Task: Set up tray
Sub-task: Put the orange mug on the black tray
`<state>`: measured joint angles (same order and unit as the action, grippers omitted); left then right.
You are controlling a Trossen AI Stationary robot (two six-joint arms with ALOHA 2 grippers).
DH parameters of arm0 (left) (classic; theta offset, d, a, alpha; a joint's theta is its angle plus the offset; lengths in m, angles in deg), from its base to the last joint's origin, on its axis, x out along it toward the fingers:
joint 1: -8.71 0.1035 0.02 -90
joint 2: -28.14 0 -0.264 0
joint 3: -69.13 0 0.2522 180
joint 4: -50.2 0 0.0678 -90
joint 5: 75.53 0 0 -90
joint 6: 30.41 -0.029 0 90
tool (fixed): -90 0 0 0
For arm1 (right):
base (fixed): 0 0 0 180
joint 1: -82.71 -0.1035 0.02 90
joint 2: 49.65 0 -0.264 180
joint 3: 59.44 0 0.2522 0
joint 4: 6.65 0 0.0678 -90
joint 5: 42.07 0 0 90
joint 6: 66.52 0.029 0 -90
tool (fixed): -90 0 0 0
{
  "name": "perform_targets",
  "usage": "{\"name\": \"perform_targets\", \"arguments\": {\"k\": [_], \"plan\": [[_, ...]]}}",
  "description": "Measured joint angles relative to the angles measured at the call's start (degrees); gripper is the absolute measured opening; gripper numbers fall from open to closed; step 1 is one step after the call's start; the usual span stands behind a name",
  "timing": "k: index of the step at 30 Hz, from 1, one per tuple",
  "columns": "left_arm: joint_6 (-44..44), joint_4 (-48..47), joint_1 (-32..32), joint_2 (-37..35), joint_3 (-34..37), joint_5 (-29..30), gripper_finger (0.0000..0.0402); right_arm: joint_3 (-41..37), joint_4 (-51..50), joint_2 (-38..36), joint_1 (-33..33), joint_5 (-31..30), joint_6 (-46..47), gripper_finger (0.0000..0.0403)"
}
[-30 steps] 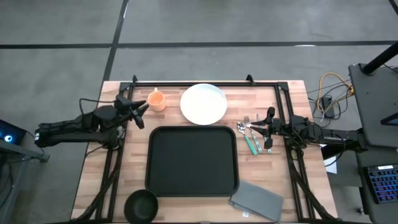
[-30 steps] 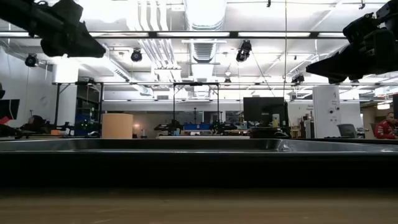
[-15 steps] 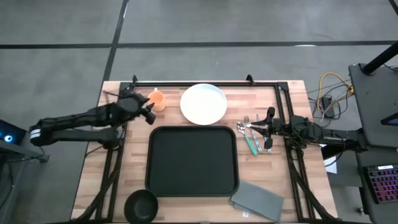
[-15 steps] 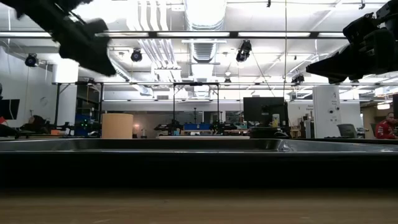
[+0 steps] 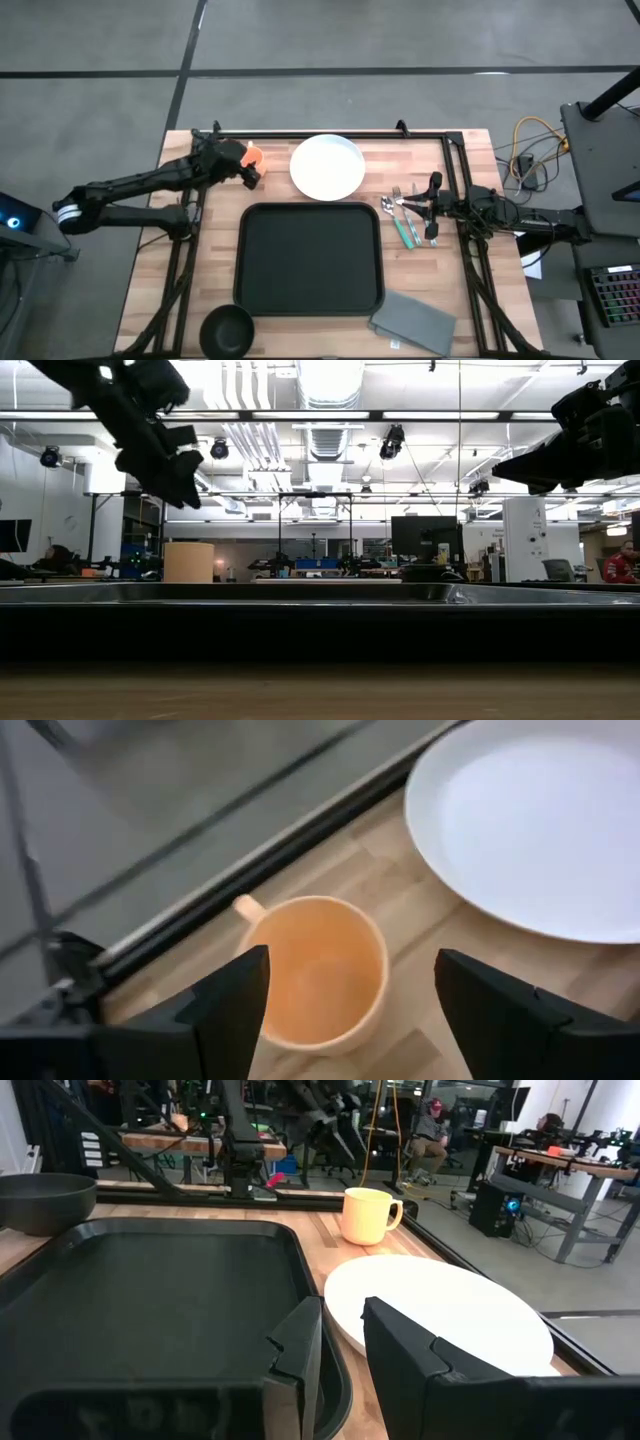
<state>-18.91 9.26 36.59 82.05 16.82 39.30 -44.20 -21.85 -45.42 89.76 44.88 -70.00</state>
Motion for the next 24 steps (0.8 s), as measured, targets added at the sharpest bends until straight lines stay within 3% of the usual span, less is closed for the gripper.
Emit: {"name": "perform_targets", "arguments": {"k": [16, 24], "plan": [[-0.96, -15.49, 3.08, 23.42, -18.2, -3.65, 0.026, 0.01, 0.0, 0.02, 0.0, 0.02, 0.0, 0.0068], [-2.42, -15.74, 4.0, 27.9, -21.19, -7.24, 0.026, 0.01, 0.0, 0.07, 0.0, 0.03, 0.0, 0.0068]]}}
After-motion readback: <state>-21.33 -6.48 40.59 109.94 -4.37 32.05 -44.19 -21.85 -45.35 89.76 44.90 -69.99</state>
